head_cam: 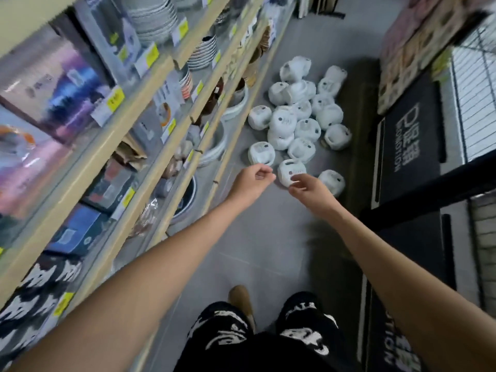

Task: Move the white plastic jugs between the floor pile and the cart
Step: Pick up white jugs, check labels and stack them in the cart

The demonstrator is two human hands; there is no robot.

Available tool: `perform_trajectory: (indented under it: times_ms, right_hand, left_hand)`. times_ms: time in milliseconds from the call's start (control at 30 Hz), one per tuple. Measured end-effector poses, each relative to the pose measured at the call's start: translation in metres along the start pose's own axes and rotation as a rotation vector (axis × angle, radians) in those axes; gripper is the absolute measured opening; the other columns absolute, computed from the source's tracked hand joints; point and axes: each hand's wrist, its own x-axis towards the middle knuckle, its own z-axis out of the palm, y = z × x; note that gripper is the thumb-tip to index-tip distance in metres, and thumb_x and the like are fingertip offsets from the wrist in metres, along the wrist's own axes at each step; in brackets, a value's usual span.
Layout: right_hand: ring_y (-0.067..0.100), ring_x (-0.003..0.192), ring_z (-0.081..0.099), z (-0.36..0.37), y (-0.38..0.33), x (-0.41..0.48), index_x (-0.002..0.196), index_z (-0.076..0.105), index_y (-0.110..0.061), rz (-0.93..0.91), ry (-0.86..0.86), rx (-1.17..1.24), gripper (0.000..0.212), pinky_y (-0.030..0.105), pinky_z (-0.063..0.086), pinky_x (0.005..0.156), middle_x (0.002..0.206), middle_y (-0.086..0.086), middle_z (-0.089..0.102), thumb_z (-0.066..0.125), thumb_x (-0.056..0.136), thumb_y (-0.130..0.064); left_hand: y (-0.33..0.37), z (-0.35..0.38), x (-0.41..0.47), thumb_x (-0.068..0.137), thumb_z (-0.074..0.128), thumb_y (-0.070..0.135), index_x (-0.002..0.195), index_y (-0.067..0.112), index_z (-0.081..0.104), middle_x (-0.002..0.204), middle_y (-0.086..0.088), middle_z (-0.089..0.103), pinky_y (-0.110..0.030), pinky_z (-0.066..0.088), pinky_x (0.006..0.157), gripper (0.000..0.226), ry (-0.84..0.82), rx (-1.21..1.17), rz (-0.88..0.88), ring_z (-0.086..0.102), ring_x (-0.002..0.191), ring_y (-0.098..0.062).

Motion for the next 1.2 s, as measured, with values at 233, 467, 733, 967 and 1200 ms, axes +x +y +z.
perform_trajectory:
  times_ms: [233,467,733,967,1200]
  right_hand:
    - [0.020,0.102,0.063,-0.034,0.016,0.072,0.127,0.058,-0.011,0.091,0.044,0.020,0.037,0.037,0.050,0.095,0.107,0.002,0.064,0.062,0.090,-0.018]
    - [0.022,0.103,0.063,-0.079,0.032,0.183,0.125,0.058,-0.010,0.182,0.052,0.119,0.036,0.040,0.051,0.095,0.111,0.006,0.065,0.061,0.090,-0.016]
    - [0.019,0.102,0.061,-0.145,0.065,0.314,0.130,0.053,-0.008,0.335,0.039,0.229,0.039,0.039,0.050,0.097,0.114,0.006,0.063,0.059,0.093,-0.019]
    - [0.021,0.107,0.060,-0.166,0.108,0.406,0.135,0.049,-0.009,0.467,0.033,0.323,0.042,0.040,0.050,0.094,0.120,0.010,0.062,0.057,0.095,-0.020]
    - [0.014,0.098,0.058,-0.136,0.182,0.506,0.137,0.045,-0.011,0.657,0.098,0.456,0.046,0.036,0.049,0.094,0.114,0.002,0.061,0.057,0.094,-0.017]
  left_hand:
    - [0.012,0.023,0.094,0.090,0.063,0.011,0.104,0.007,0.065,0.092,0.003,0.063,-0.001,0.042,0.071,0.015,-0.128,0.025,-0.023,0.059,0.085,-0.007]
    - [0.025,0.060,0.219,0.090,0.063,0.016,0.115,0.005,0.061,0.105,-0.003,0.063,-0.013,0.043,0.079,0.028,-0.224,0.110,-0.127,0.057,0.093,-0.010]
    - [0.037,0.133,0.374,0.085,0.070,0.027,0.143,0.011,0.038,0.146,-0.002,0.043,-0.027,0.035,0.107,0.067,-0.408,0.283,-0.303,0.043,0.131,-0.015]
    - [0.023,0.179,0.472,0.088,0.068,0.023,0.148,0.009,0.028,0.152,-0.004,0.033,-0.018,0.027,0.095,0.073,-0.563,0.344,-0.360,0.033,0.139,-0.018]
    - [-0.053,0.238,0.577,0.085,0.070,0.025,0.149,0.014,0.026,0.154,-0.005,0.026,-0.024,0.023,0.108,0.079,-0.617,0.428,-0.418,0.026,0.141,-0.017]
